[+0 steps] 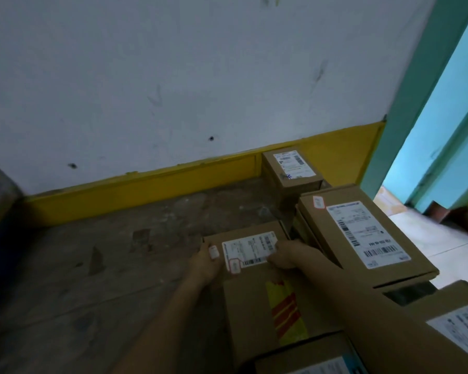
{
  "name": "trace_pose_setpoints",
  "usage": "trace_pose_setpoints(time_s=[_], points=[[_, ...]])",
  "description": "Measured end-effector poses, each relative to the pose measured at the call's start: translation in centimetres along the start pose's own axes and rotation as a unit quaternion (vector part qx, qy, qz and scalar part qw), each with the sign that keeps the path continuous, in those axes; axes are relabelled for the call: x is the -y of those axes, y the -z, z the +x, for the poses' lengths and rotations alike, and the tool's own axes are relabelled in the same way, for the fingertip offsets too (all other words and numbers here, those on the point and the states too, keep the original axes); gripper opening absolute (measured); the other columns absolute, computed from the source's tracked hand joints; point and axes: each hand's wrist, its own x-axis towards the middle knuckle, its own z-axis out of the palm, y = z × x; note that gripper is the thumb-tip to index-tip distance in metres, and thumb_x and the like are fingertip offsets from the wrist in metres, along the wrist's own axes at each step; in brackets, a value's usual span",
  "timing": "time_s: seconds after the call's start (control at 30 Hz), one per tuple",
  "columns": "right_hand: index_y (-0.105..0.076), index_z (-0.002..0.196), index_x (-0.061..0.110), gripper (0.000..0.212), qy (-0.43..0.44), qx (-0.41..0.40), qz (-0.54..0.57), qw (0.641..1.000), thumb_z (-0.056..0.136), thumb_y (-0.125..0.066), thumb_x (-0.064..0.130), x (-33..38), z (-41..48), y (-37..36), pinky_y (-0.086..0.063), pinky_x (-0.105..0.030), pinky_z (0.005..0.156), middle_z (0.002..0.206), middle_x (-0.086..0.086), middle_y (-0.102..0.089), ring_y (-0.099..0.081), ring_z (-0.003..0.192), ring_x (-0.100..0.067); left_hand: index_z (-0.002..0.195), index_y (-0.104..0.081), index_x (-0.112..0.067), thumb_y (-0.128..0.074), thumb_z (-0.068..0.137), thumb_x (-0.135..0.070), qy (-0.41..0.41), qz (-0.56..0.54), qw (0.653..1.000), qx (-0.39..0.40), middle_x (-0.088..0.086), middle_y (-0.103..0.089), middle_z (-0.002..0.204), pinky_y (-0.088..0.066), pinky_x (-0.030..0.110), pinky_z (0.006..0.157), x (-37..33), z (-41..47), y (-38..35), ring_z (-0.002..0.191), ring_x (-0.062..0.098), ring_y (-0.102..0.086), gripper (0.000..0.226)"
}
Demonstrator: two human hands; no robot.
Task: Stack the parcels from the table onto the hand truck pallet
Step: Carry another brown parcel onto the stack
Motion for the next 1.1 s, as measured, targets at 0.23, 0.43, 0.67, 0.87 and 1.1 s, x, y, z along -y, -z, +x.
trace_pose_setpoints(time_s=[0.23, 0.43, 0.67, 0.87, 1.1], points=[[-0.029, 0.141, 0.02, 0.062, 0.065, -0.118, 0.004, 0.991, 0.09, -0.045, 0.051, 1.4, -2.7, 1.6, -0.028, -0.048, 0.106, 0.148, -0.02, -0.015, -0.017, 0.135, -0.041, 0.134, -0.042, -0.01, -0.047, 0.096, -0.027, -0.035, -0.002, 0.996, -0.088, 0.015, -0.054, 0.131, -0.044, 0.037, 0.095, -2.0, -0.9, 2.0, 0.118, 0.03, -0.053, 0.042], [-0.033, 0.14, 0.026, 0.06, 0.115, -0.253, 0.088, 0.956, 0.088, -0.05, 0.051, 6.1, -6.3, 2.7, -0.032, -0.044, 0.103, 0.142, -0.016, -0.018, -0.023, 0.13, -0.036, 0.141, -0.033, -0.012, -0.047, 0.095, -0.025, -0.04, -0.004, 0.985, -0.167, 0.019, -0.044, 0.14, -0.04, 0.044, 0.105, -4.0, -3.1, 7.5, 0.127, 0.035, -0.045, 0.051], [-0.037, 0.138, 0.025, 0.059, 0.182, -0.338, 0.108, 0.917, 0.086, -0.051, 0.05, 13.9, -13.2, 2.0, -0.033, -0.038, 0.097, 0.132, -0.012, -0.032, -0.03, 0.12, -0.03, 0.139, -0.04, -0.019, -0.047, 0.094, -0.025, -0.089, -0.002, 0.963, -0.256, 0.018, -0.048, 0.136, -0.041, 0.045, 0.103, -3.3, -9.2, 17.3, 0.124, 0.035, -0.046, 0.046], [-0.037, 0.136, 0.026, 0.056, 0.203, -0.365, 0.132, 0.899, 0.087, -0.049, 0.05, 20.8, -21.2, -2.5, -0.032, -0.037, 0.094, 0.131, -0.012, -0.037, -0.03, 0.12, -0.028, 0.142, -0.038, -0.017, -0.045, 0.095, -0.025, -0.128, 0.005, 0.951, -0.28, 0.014, -0.053, 0.135, -0.043, 0.028, 0.086, 1.3, -17.0, 24.8, 0.117, 0.028, -0.055, 0.047], [-0.037, 0.138, 0.026, 0.057, 0.21, -0.379, 0.168, 0.885, 0.087, -0.049, 0.05, 27.9, -28.7, -8.2, -0.029, -0.039, 0.101, 0.134, -0.014, -0.037, -0.028, 0.124, -0.03, 0.134, -0.049, -0.014, -0.05, 0.093, -0.025, -0.162, 0.011, 0.934, -0.317, 0.013, -0.05, 0.138, -0.043, 0.028, 0.099, 6.8, -25.0, 32.6, 0.121, 0.025, -0.053, 0.042]])
